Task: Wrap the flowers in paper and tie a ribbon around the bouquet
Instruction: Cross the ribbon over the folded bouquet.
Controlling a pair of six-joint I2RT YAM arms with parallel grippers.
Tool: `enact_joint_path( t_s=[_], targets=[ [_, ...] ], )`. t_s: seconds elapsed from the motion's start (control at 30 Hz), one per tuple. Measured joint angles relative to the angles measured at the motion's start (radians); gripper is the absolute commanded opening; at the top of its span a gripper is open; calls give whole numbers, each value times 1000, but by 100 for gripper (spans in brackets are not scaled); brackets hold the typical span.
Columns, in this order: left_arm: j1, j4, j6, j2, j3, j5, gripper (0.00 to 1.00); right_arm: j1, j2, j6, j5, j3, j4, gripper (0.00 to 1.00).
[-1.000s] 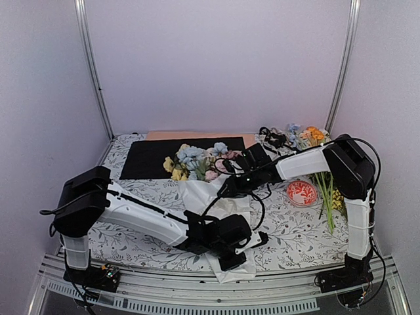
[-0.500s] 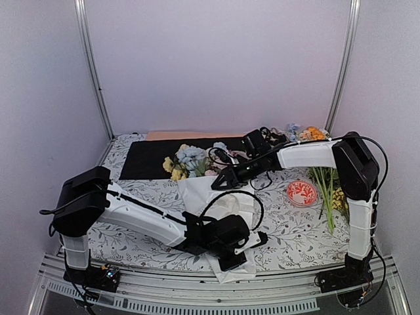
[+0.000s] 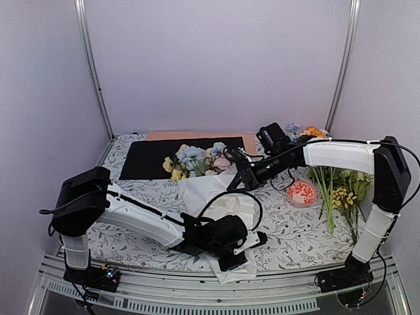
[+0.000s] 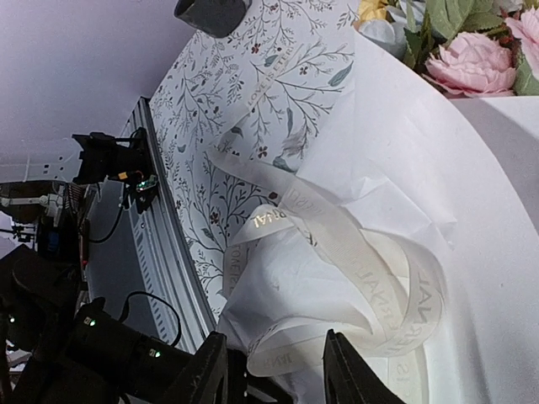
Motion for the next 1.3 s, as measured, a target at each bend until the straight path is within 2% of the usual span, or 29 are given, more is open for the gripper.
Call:
enact_joint_path(
  t_s=[0.2,0.33,0.4,0.57,0.67,0.87,1.0,1.1,1.17,1.2,1.3],
  targets=[
    [7,20,0,-2,-9,20,27,0,-140,77,-68,-218,122,26],
    [8,21,-1,-2,-9,22,27,19,-85,153,-109,-352,218,20],
    [8,22,-1,-2,-10,22,28,43,-43,174,-116,-380,253,15],
    [8,45,-4,-8,-26,25,29,74,-13,233,-100,-465,349,10],
    [12,59,-10,-16,-38,39,35,72,8,264,-60,-502,392,8],
    [18,37,2,-89,-46,80,60,53,36,305,-42,-549,470,8],
    [33,53,23,-227,-50,132,61,45,42,312,-48,-555,499,8],
    [85,97,16,-344,-67,212,53,42,48,315,-53,-557,521,8],
    [155,148,-12,-426,-110,262,46,41,48,319,-55,-562,535,8],
    [193,165,-31,-455,-132,272,45,41,48,320,-56,-565,539,8],
    [346,188,-83,-497,-192,253,57,41,48,323,-57,-567,548,8]
  ],
)
